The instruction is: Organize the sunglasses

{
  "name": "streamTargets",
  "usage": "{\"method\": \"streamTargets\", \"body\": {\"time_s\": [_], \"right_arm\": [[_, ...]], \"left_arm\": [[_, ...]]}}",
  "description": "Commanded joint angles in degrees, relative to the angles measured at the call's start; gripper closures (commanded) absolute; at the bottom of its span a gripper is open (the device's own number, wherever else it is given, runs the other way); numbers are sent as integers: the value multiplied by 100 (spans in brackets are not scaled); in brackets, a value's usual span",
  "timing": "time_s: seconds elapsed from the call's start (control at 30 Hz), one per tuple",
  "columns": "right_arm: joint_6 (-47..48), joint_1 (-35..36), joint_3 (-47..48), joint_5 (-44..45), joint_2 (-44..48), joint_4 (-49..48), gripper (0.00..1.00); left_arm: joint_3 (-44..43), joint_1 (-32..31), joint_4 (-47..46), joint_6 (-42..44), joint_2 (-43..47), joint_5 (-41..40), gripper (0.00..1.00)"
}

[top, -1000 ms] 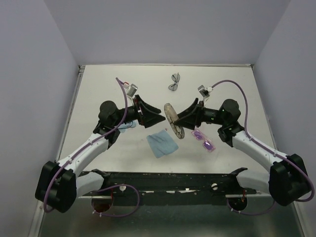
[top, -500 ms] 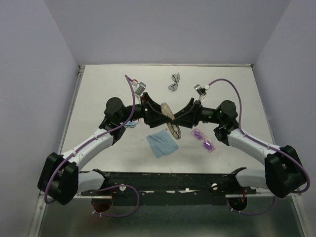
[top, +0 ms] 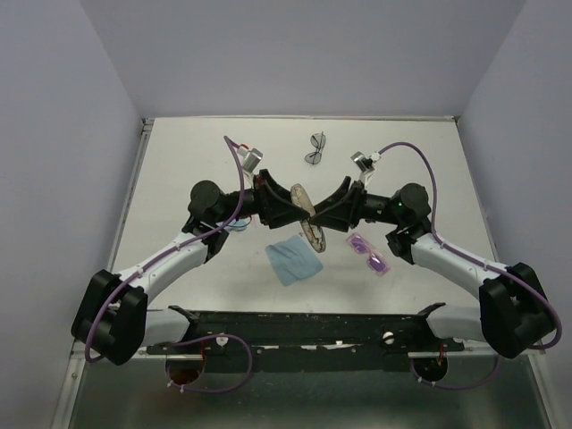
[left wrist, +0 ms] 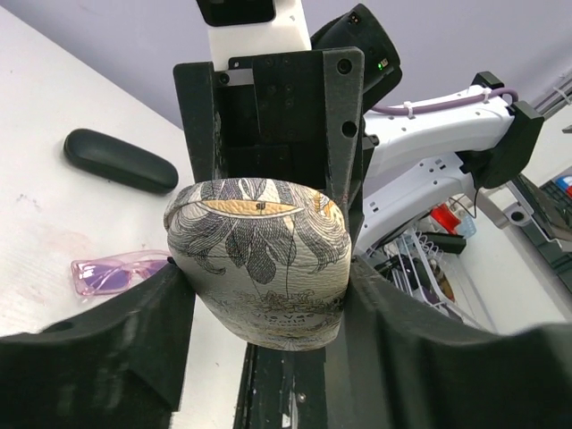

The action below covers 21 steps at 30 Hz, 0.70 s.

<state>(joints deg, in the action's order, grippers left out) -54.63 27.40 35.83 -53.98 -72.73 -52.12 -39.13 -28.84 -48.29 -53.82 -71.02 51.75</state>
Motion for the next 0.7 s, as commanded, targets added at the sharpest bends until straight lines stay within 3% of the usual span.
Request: {"method": "streamTargets", "body": {"time_s": [0.0,0.07,0.13,0.17,0.3,0.5,0.57,0.67], "right_arm": [[-294,20,-6,10,-84,-431,86],[-206,20,29,-121,-75,-317,70],[-101,29,38,-183,-5,-264,44],[-13,37,46,-210,39,-238,37],[522,90,213,-79,180,611,21],[963,204,381,1,206,1230,20],[963,222,389,10,224,1274,29],[1024,222,433,106,250,1519,53]], "left_arm": [[-6,-60,-971,-383,-113,503,61],[-33,-60,-919,-410,-122,486,77],[-59,-60,-805,-375,-131,433,94],[-59,-60,-770,-383,-140,389,100],[-94,-52,-883,-559,-271,380,100],[-208,-60,-875,-673,-438,406,100],[-244,-60,-744,-638,-465,398,100],[-270,-60,-411,-525,-439,258,100]]}}
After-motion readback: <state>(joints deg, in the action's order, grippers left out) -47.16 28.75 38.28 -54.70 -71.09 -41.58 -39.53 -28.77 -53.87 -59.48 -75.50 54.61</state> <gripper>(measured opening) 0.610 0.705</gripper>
